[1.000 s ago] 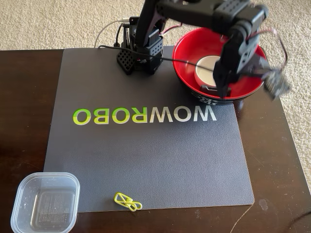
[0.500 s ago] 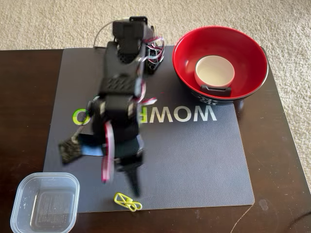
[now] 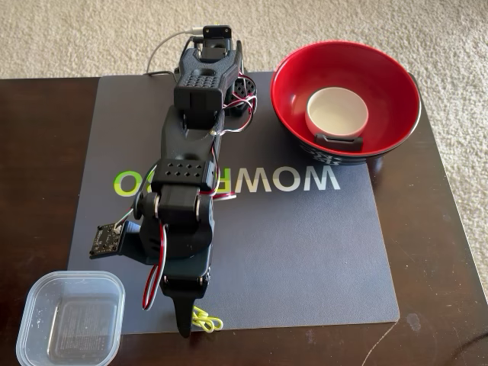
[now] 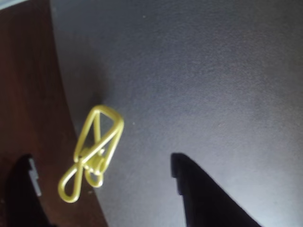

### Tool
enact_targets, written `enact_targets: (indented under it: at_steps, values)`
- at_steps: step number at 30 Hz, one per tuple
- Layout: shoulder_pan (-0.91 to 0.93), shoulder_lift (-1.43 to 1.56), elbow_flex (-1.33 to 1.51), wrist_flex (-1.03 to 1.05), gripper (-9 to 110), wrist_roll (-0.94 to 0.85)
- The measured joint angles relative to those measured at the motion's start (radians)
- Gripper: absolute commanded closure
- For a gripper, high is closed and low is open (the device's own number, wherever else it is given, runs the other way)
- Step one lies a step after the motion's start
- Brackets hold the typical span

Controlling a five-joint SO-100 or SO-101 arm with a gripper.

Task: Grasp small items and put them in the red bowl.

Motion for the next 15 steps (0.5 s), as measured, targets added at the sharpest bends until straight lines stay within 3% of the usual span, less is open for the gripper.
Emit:
enact_targets:
  at_steps: [9,15]
  values:
    - [0.005,-0.087,-0.089,0.0,68,-0.012]
    - [-0.037,-0.118,-0.114,0.0,92,0.009]
